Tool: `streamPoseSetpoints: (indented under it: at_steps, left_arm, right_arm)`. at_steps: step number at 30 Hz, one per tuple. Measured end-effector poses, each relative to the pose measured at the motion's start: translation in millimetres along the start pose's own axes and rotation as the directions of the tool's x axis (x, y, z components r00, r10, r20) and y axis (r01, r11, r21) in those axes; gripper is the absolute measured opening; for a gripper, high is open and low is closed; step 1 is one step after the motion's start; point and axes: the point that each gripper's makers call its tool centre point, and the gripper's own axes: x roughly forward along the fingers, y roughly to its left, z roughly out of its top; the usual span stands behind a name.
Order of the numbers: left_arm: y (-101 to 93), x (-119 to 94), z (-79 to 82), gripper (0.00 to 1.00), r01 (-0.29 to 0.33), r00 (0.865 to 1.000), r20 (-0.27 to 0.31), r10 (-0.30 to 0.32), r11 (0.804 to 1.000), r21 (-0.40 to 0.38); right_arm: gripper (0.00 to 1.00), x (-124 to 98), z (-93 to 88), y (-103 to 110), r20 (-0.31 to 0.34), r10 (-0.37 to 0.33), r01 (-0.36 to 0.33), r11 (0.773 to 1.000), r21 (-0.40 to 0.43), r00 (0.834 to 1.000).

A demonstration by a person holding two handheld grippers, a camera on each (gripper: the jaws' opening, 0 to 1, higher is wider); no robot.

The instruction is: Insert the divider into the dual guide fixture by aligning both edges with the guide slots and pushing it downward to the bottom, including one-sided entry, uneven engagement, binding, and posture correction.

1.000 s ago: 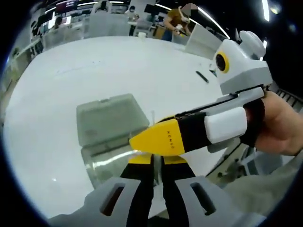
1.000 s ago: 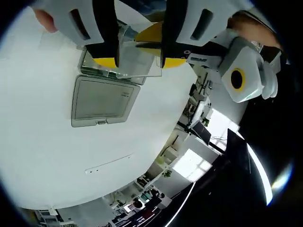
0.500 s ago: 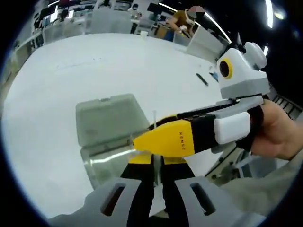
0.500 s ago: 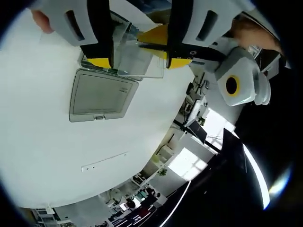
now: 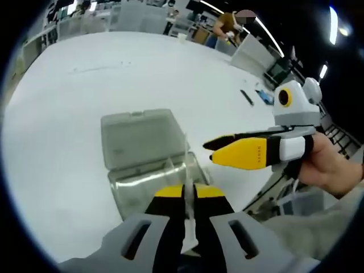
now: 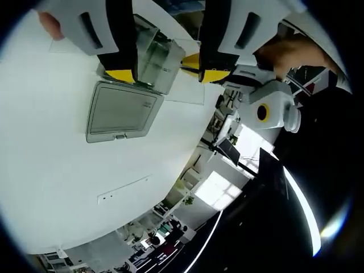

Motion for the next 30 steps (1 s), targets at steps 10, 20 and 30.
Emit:
streamPoseSetpoints:
  at_steps: [10,20,30]
  left_arm:
    - [12.3,-14.2,1.0,0.01,0.014,0.999,-0.028,-0.015,0.998,-0.062]
    - [28.9,-20.8,-6.5,0.01,-0.028,0.995,-0.097,0.016,0.992,-0.126]
    - [36.4,-16.6,-18.2,0.01,-0.089,0.979,-0.195,0.055,0.981,-0.173]
  right_arm:
    - [0.4,-6.0,-8.6,4.2,-0.011,0.048,-0.048,0.997,-0.059,0.999]
    - [0.43,-8.6,-21.3,14.9,-0.033,0.116,-0.121,0.964,-0.236,0.993]
    - [0.48,-10.0,-28.6,28.3,-0.059,0.141,-0.153,0.89,-0.429,0.988]
